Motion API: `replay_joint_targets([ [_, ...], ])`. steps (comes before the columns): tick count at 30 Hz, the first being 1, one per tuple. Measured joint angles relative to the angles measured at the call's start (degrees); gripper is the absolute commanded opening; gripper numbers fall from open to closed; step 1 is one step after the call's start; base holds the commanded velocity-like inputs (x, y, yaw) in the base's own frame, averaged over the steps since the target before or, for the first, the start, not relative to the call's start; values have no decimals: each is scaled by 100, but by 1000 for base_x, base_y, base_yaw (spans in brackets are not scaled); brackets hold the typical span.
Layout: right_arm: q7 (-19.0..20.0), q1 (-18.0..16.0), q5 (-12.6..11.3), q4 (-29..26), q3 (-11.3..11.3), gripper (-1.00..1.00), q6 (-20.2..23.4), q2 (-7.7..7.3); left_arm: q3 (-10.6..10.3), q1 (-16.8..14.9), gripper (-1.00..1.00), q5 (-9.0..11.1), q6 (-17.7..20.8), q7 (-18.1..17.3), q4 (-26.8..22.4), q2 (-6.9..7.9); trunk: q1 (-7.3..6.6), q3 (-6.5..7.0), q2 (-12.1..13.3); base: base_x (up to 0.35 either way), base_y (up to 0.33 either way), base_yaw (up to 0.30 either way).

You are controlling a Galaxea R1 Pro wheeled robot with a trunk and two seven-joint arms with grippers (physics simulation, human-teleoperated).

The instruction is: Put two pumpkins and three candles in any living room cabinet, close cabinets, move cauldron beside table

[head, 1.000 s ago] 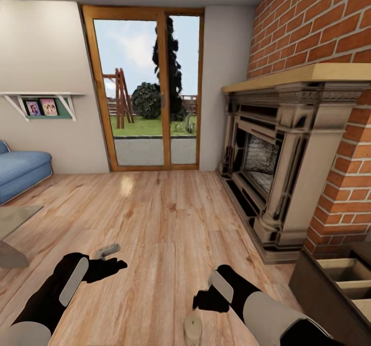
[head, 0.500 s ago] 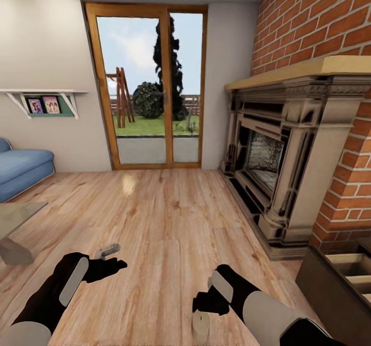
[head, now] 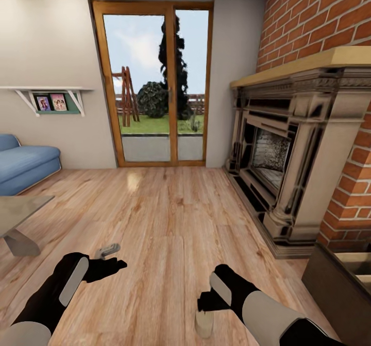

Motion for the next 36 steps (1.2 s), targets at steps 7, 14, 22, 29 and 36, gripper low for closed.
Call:
replay_joint_targets([
  [7, 3, -3, 89, -1, 1, 100, -1, 0, -4, 1, 100, -1, 1, 12, 3, 0, 154, -126, -281, 0, 0, 0],
  [14, 19, -1, 95, -2, -1, 100, -139, -5, 1, 1, 100, 5, 7, 11, 3, 0, 308, -251, -561, 0, 63, 0],
  [22, 45, -2, 96, -2, 0, 100, -375, -1, 3, 0, 100, 6, 4, 11, 6, 0, 483, -395, -882, 0, 260, 0],
  [29, 48, -5, 111, 0, 8, 100, -522, 0, 3, 1, 100, 8, -3, 11, 5, 0, 618, -525, -1124, 0, 46, 0],
  [36, 37, -4, 129, 0, 9, 100, -617, 0, 4, 1, 100, 7, -9, 17, 0, 0, 633, -658, -1133, 0, 4, 0],
])
